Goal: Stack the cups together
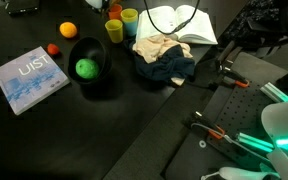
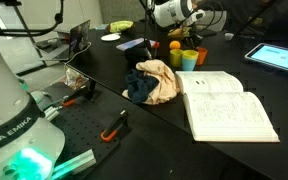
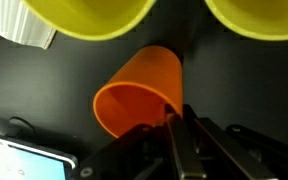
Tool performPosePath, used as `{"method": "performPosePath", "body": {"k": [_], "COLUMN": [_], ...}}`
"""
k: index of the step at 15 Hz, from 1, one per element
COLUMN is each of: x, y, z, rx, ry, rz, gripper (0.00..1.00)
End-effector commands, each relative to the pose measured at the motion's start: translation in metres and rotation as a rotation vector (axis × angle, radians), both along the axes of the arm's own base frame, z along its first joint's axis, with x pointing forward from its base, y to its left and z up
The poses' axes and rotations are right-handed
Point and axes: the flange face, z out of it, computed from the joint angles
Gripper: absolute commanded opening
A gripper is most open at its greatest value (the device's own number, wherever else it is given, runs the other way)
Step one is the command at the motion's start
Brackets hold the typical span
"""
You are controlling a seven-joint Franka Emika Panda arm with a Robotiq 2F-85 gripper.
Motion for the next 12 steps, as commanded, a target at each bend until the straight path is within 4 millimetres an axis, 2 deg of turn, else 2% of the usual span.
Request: {"method": "performPosePath", "body": {"k": [1, 2, 4, 9, 12], "x": [0.003, 0.002, 0.002, 0.004, -0.002], "y": [-0.002, -0.003, -0.005, -0.008, -0.010], "z": [0.022, 0.027, 0.038, 0.097, 0.123], "rx": [-0.067, -0.070, -0.065, -0.075, -0.082], "ry": [0.009, 0.026, 0.066, 0.037, 0.028], "rz": [0.010, 0.003, -0.031, -0.072, -0.084], "gripper": [0.00, 0.04, 0.04, 0.04, 0.04]}}
